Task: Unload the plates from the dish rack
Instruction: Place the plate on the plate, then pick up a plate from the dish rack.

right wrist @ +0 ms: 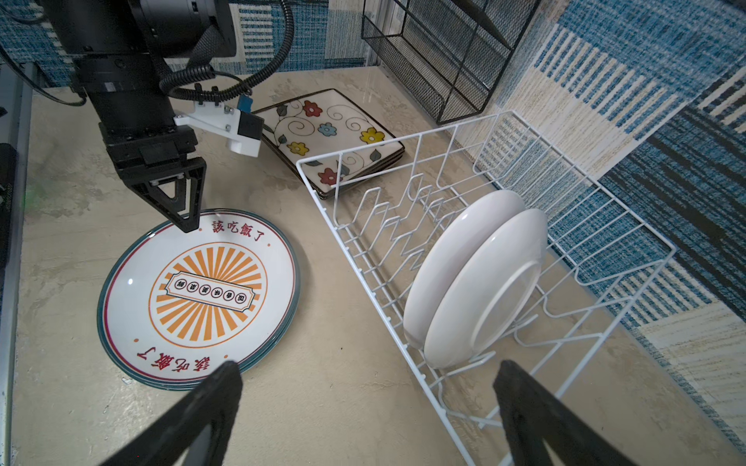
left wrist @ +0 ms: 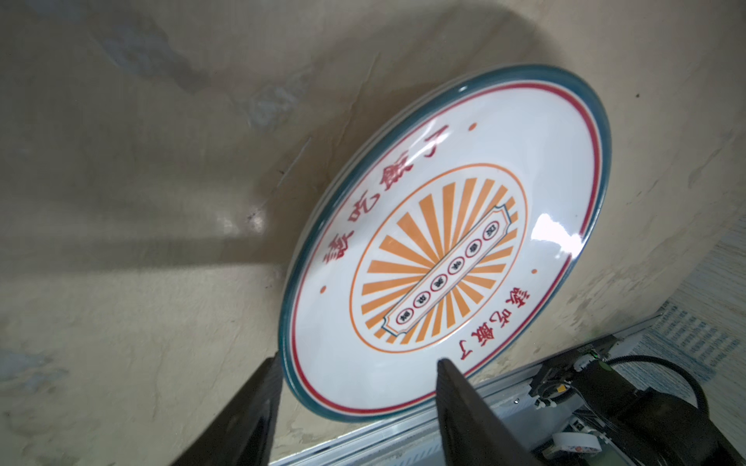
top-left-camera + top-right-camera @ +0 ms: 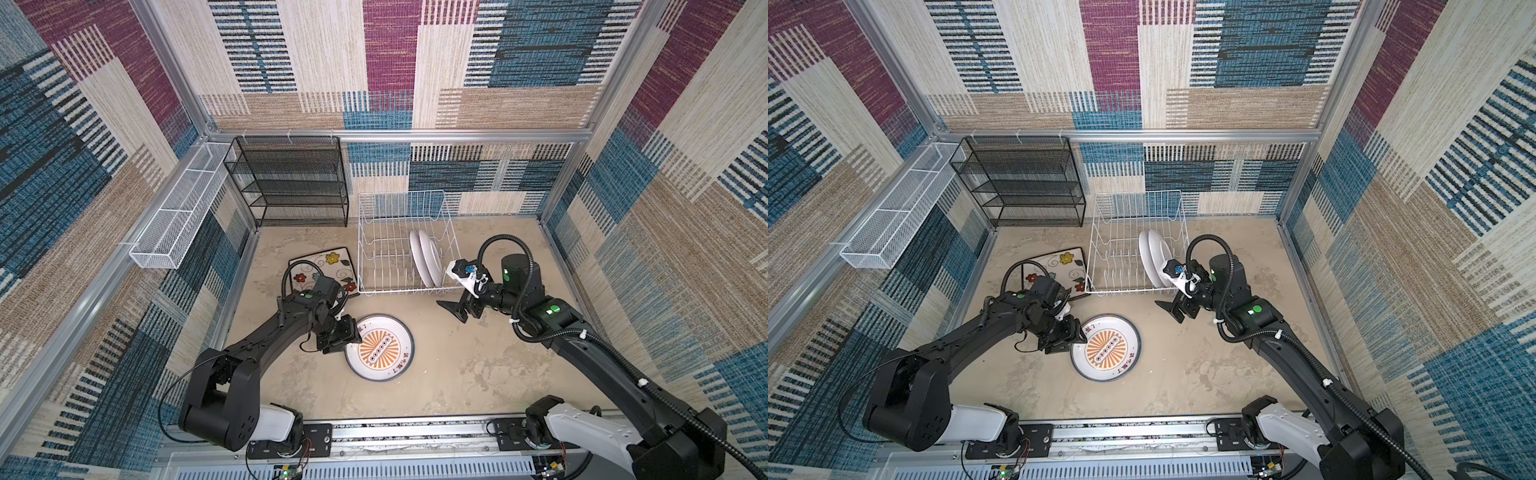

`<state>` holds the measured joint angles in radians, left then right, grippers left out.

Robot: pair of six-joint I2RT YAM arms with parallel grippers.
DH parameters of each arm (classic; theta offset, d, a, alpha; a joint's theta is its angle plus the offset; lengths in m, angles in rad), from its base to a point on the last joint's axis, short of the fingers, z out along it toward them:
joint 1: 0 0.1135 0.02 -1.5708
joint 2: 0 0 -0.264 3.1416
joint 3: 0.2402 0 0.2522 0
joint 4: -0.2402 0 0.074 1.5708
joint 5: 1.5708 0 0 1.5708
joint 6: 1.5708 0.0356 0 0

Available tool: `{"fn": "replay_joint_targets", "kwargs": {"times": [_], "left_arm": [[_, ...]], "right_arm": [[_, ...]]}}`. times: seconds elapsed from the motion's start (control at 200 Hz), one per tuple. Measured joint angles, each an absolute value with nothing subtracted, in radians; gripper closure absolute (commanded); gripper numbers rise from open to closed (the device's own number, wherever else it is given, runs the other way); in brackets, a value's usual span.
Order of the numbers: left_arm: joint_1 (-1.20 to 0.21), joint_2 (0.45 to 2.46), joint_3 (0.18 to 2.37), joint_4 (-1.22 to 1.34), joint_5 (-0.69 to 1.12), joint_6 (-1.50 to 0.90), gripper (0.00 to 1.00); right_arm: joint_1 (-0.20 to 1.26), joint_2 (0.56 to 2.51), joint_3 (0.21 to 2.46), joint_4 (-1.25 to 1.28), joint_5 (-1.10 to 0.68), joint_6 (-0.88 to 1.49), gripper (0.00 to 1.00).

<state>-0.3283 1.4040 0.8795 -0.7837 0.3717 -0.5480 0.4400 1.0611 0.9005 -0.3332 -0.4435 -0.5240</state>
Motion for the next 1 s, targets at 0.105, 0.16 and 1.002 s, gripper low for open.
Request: {"fn": "replay_joint_targets", "kwargs": {"times": [0.105, 0.16, 1.002], "left_arm": [[-0.328, 1.385, 0.915, -0.811, 0.360, -0.548, 0.37], [-0.328, 1.371, 0.942, -0.826, 0.343, -0.547, 0.37], [-0.472, 1.648, 1.621, -0.786, 0.347, -0.586, 0.39]], "right_arm": [[0.440, 1.061, 0.900, -0.333, -0.436, -0.524, 0.00], [0.440, 1.061, 0.900, -0.332, -0.434, -0.520, 0.00], [0.430, 1.058, 0.925, -0.338, -0.258, -0.220, 0.00]]}}
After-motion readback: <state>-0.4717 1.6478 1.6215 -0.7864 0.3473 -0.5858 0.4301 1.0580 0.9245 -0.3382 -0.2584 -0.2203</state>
